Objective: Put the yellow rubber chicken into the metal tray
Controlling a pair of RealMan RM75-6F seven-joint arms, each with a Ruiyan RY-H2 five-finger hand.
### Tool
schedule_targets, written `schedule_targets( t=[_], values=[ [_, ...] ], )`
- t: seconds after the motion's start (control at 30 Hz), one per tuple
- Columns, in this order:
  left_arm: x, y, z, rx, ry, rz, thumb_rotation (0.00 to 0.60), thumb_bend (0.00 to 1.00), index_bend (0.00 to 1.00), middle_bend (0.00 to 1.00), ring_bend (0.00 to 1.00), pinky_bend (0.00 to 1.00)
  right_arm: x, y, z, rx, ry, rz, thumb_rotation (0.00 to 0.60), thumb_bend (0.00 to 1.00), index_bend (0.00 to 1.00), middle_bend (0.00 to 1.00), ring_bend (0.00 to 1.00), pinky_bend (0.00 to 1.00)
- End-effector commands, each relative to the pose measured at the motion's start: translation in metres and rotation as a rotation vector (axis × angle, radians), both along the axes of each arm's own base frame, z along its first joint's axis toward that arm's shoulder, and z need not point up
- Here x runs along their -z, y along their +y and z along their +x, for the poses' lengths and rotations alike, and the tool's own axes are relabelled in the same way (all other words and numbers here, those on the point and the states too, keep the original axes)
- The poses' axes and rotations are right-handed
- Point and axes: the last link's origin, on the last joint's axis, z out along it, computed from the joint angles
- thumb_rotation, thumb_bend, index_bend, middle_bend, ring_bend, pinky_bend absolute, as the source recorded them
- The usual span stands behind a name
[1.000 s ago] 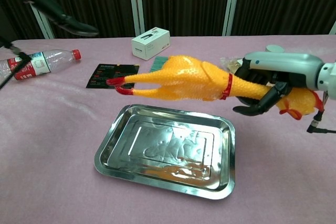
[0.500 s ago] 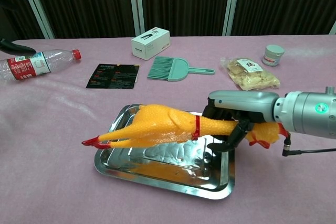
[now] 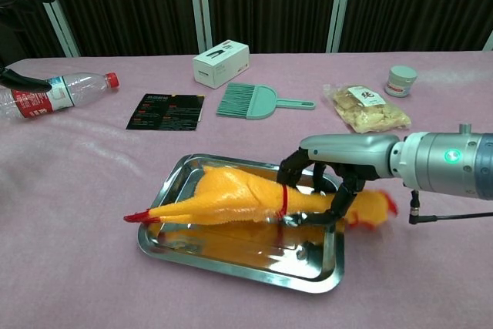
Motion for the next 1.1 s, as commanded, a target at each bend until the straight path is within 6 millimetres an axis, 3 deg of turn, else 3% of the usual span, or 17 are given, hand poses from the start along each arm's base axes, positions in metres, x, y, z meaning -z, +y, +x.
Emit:
schedule_targets(
  t=[0.03, 0.2, 0.47, 0.53, 0.63, 0.8, 0.9, 1.1],
  values=[
    [0.000, 0.000, -0.001, -0.002, -0.002, -0.002, 0.600, 0.00, 0.00, 0.00, 0.00, 0.12, -0.006, 0.002, 0.000, -0.017, 0.028, -0.001, 0.600, 0.16, 0.01, 0.11, 0.02, 0.10],
    [-0.001, 0.001, -0.001, -0.001, -0.010, 0.005, 0.600, 0.00, 0.00, 0.00, 0.00, 0.12, -0.014, 0.005, 0.004, -0.033, 0.038, -0.014, 0.600, 0.05, 0.00, 0.02, 0.00, 0.02],
    [-0.010, 0.003, -0.004, -0.006, -0.009, 0.043, 0.600, 0.00, 0.00, 0.00, 0.00, 0.11, -0.045, 0.002, 0.006, -0.058, 0.046, -0.085, 0.600, 0.04, 0.00, 0.02, 0.00, 0.01],
    [-0.013, 0.004, -0.007, -0.013, -0.002, 0.066, 0.600, 0.00, 0.00, 0.00, 0.00, 0.09, -0.062, 0.001, 0.003, -0.048, 0.041, -0.122, 0.600, 0.04, 0.00, 0.02, 0.00, 0.03],
    [-0.017, 0.005, -0.013, -0.028, 0.002, 0.094, 0.600, 0.00, 0.00, 0.00, 0.00, 0.09, -0.087, -0.002, -0.004, -0.017, 0.015, -0.188, 0.600, 0.04, 0.02, 0.08, 0.04, 0.14],
    [-0.024, 0.002, -0.030, -0.054, 0.040, 0.111, 0.600, 0.01, 0.01, 0.00, 0.00, 0.09, -0.133, -0.007, -0.031, 0.058, -0.059, -0.383, 0.600, 0.20, 0.29, 0.29, 0.24, 0.33],
    [-0.031, -0.003, -0.040, -0.075, 0.072, 0.120, 0.600, 0.02, 0.03, 0.00, 0.00, 0.09, -0.156, -0.008, -0.051, 0.099, -0.081, -0.497, 0.600, 0.24, 0.35, 0.34, 0.27, 0.36],
    [-0.044, -0.016, -0.064, -0.123, 0.086, 0.187, 0.600, 0.02, 0.05, 0.00, 0.00, 0.09, -0.195, -0.001, -0.095, 0.163, -0.047, -0.724, 0.600, 0.25, 0.36, 0.35, 0.27, 0.34]
  ],
)
